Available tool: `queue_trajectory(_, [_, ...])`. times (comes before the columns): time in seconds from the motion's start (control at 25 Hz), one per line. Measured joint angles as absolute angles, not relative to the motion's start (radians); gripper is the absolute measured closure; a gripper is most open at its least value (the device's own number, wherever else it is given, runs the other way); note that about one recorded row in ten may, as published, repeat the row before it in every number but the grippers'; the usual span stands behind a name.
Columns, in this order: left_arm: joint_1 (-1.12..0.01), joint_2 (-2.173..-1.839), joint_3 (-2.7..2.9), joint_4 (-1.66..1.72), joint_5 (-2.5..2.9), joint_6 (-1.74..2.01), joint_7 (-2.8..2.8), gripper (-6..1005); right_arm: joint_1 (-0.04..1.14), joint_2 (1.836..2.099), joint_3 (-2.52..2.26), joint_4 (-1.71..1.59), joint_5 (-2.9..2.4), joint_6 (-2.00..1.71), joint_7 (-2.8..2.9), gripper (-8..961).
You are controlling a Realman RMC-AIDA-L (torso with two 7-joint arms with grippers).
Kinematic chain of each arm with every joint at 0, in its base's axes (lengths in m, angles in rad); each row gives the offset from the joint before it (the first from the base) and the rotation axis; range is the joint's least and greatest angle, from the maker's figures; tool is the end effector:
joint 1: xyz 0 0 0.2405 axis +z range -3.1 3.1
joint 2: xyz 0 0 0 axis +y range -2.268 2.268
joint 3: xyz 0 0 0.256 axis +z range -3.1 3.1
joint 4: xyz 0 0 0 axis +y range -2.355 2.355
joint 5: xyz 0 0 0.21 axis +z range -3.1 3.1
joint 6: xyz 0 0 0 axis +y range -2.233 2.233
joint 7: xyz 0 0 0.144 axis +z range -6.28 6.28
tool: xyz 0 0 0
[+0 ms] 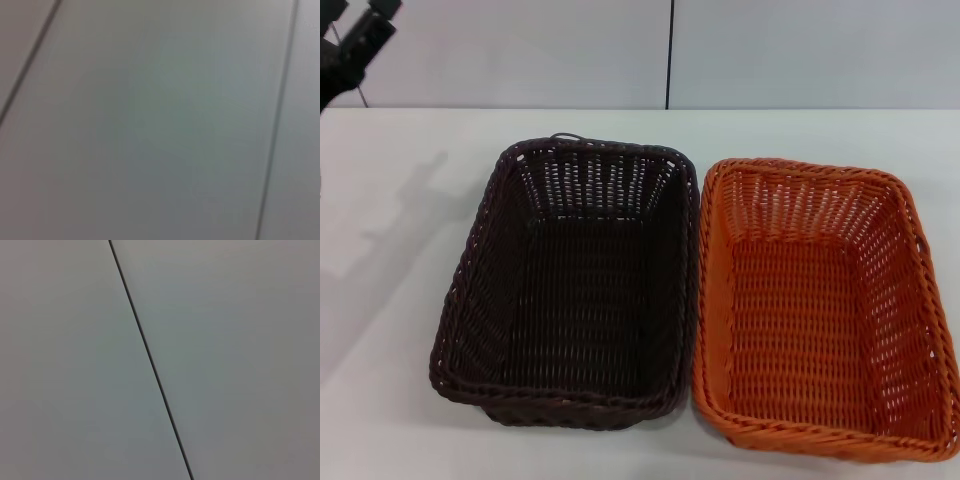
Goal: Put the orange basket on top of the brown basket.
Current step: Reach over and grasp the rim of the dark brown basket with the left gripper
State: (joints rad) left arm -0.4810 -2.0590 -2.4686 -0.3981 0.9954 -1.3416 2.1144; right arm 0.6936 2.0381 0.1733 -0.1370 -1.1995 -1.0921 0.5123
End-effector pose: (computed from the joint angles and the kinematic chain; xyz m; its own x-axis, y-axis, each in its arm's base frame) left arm -0.2854 0.3684 0.0782 0.3536 -0.1388 0.9250 0.8010 -0.4657 -0.3761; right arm 0.3292 0.4075 0.0966 0.4728 0.2518 -0.8444 -0.8810 0.1177 -0.4582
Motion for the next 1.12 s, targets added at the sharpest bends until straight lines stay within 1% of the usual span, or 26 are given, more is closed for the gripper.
queue_trajectory(0.4, [-0.456, -2.047, -2.457, -0.535, 1.03, -1.26, 1.909, 135, 0.693, 2.032, 0.173, -0.139, -1.198, -1.092, 0.512, 379])
queue_trajectory(0.92, [-0.46, -2.043, -2.446, -0.695, 1.236, -1.15, 1.684, 135, 0.686, 2.031, 0.173, -0.143, -1.198, -1.092, 0.512, 379])
queue_trajectory(1.04, [-0.461, -2.031, -2.41, -0.77, 1.343, -1.091, 1.555, 135, 0.686, 2.03, 0.173, -0.143, -1.198, -1.092, 0.512, 379])
queue_trajectory(1.12, [-0.462, -2.016, -2.377, -0.826, 1.435, -1.061, 1.436, 135, 0.686, 2.029, 0.173, -0.143, -1.198, -1.092, 0.512, 379])
